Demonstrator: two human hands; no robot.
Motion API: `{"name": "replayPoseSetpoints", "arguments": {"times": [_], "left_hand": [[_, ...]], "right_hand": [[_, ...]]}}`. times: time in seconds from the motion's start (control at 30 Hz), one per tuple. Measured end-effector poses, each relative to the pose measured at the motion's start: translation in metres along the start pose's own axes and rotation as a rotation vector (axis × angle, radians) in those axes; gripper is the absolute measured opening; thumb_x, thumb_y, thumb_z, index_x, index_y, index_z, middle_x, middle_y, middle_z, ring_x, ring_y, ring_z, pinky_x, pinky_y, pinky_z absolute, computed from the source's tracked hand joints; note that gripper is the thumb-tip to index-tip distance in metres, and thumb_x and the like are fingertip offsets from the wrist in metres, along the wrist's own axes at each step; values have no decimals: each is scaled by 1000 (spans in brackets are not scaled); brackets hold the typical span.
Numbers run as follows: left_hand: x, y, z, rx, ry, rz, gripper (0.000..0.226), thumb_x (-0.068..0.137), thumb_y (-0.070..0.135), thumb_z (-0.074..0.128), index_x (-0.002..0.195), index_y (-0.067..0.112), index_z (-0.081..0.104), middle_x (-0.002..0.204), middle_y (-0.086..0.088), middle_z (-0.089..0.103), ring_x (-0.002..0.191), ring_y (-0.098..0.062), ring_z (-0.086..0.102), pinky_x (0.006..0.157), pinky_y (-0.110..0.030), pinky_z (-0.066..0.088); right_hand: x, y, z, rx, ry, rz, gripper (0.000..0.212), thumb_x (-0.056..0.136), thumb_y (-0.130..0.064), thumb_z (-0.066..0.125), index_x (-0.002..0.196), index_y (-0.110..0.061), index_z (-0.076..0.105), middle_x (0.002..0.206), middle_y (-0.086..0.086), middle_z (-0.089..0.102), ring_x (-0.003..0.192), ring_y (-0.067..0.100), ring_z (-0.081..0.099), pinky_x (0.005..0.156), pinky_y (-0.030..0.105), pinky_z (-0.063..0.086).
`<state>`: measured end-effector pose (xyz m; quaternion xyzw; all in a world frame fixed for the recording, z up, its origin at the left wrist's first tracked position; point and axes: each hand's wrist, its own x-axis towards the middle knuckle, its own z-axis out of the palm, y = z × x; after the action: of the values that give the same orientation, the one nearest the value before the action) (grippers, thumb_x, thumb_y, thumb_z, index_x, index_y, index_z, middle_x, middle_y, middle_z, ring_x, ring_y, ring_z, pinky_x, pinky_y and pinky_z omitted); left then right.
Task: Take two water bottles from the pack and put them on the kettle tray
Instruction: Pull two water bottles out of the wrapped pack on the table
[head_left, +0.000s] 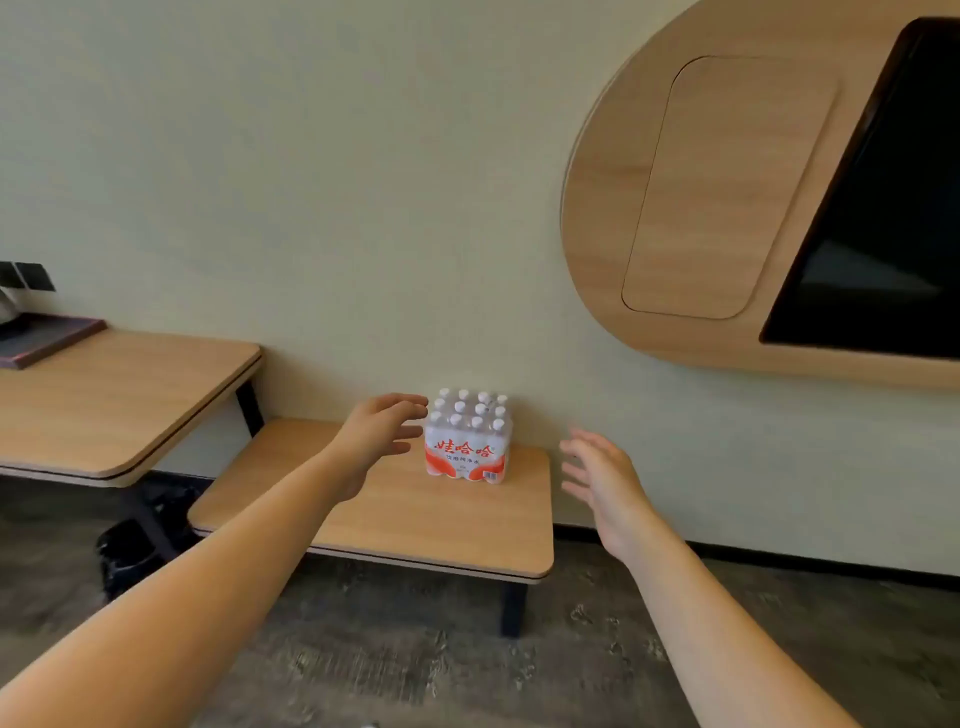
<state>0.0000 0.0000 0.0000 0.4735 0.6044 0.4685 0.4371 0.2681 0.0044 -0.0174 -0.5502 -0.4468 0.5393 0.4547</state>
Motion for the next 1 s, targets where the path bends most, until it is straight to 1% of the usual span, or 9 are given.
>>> {"name": "replayPoseSetpoints", "arguments": {"times": [0.17, 0.23, 0.3, 0.37, 0.43, 0.53, 0.7, 0.83, 1.0], "left_hand": [[83, -24, -11, -3, -8, -68, 18, 102, 19, 51, 102, 22, 69, 106, 1, 72, 94, -15, 68, 73, -27, 52], [130, -38, -15, -1, -25, -97, 17, 102, 18, 51, 104, 20, 68, 110, -3, 70, 98, -21, 67, 77, -29, 53], [179, -47, -23, 4, -53, -108, 16, 101, 18, 53, 103, 20, 69, 112, -4, 70, 99, -22, 66, 79, -30, 53], [231, -58, -35, 24, -76, -111, 16, 101, 18, 54, 107, 17, 69, 111, -3, 70, 98, -20, 66, 78, -28, 52], [279, -70, -48, 45, -97, -123, 15, 101, 17, 55, 106, 18, 69, 107, -1, 70, 94, -16, 65, 77, -26, 51], [343, -96, -65, 115, -114, -150, 13, 98, 16, 59, 96, 26, 68, 96, 10, 69, 87, -8, 62, 75, -27, 48], [423, -144, -65, 210, -185, -191, 12, 96, 19, 64, 94, 30, 68, 98, 17, 68, 92, -2, 63, 71, -15, 43], [461, -180, -42, 262, -253, -297, 28, 95, 20, 64, 123, 16, 66, 123, 0, 68, 108, -15, 62, 85, -25, 44], [482, -204, -2, 406, -383, -311, 50, 96, 30, 66, 142, 15, 54, 145, -4, 58, 131, -23, 53, 95, -25, 39]], "right_hand": [[73, 8, 41, -54, -34, 37, 47, 100, -18, 58, 145, -17, 51, 140, 8, 58, 130, 27, 55, 105, 41, 48], [113, 14, 61, -81, -18, 53, 46, 99, -19, 59, 144, -17, 51, 132, 3, 61, 124, 23, 58, 96, 36, 49], [156, 18, 85, -69, -2, 78, 36, 98, -17, 59, 134, -16, 58, 111, -6, 70, 106, 13, 67, 82, 29, 50], [202, 24, 115, -66, 11, 120, 17, 98, -11, 57, 107, -19, 68, 78, -14, 80, 74, -1, 75, 64, 21, 53], [245, 30, 148, -60, 16, 168, 24, 98, -7, 55, 94, -23, 73, 68, -16, 79, 63, -1, 75, 58, 17, 55], [296, 37, 190, -64, 5, 239, 46, 96, -7, 53, 82, -42, 81, 76, -14, 81, 74, 0, 75, 71, 23, 58], [360, 59, 210, -14, 77, 342, 29, 96, -10, 56, 99, -33, 73, 95, -7, 81, 92, 8, 76, 78, 27, 54], [397, 83, 199, -13, 134, 436, 35, 99, -14, 59, 133, -18, 61, 122, 7, 74, 114, 18, 68, 89, 33, 53], [432, 102, 183, -52, 131, 460, 34, 99, -16, 60, 134, -15, 58, 114, 3, 74, 107, 13, 68, 91, 33, 52]]}}
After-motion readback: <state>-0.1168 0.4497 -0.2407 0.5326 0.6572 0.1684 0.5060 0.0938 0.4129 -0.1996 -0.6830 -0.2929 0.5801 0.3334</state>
